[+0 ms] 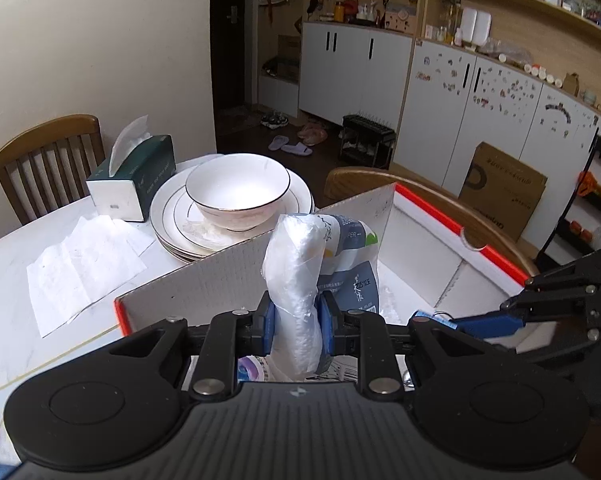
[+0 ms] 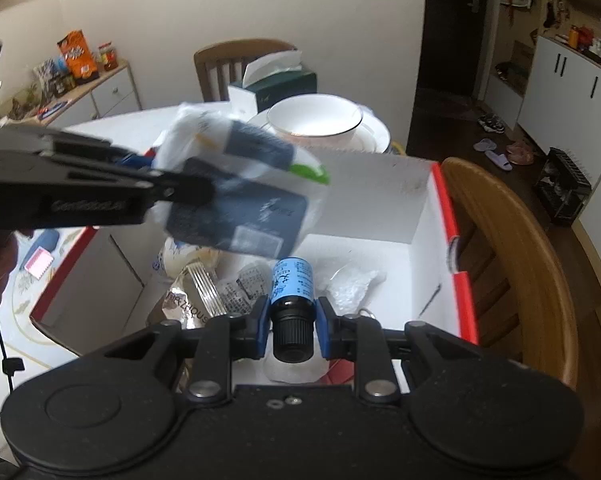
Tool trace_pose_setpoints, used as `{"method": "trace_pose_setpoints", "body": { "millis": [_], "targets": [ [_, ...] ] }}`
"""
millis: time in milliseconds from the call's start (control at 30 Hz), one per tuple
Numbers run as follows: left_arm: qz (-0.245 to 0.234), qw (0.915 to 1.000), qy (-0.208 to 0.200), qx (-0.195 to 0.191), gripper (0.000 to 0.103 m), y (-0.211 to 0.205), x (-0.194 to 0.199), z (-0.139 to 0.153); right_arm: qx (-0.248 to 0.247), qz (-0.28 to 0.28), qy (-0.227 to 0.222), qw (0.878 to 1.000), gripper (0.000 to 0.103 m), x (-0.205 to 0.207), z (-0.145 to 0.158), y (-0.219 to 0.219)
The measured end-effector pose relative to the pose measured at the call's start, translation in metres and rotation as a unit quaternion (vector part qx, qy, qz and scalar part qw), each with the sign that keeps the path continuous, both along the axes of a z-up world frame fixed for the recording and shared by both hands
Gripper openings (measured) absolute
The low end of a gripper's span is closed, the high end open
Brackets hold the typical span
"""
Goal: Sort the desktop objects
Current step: 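Carry the paper-towel pack and bottle into the red box and release both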
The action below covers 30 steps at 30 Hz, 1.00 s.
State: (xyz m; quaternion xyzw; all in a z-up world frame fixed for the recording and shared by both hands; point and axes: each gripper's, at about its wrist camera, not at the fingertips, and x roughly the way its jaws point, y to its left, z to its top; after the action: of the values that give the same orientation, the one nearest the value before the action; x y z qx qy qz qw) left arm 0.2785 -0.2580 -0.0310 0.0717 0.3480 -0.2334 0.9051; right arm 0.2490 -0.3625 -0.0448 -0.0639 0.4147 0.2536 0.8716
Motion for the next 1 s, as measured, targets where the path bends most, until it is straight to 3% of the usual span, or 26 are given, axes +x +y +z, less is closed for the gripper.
{"method": "trace_pose_setpoints", "body": {
  "millis": [367, 1000],
  "targets": [
    [-0.002, 0.9987, 0.013, 0.05, 0.021, -0.013, 0.016, -0.023, -0.024, 0.024, 0.023, 0.999, 0.022, 0.012, -0.02, 0.019],
    [-0.015, 0.9948, 0.07, 0.072, 0.021, -0.018, 0.026, -0.04, -0.053, 0.051, 0.048, 0.996, 0.022, 0.018, -0.043, 0.039]
  ]
}}
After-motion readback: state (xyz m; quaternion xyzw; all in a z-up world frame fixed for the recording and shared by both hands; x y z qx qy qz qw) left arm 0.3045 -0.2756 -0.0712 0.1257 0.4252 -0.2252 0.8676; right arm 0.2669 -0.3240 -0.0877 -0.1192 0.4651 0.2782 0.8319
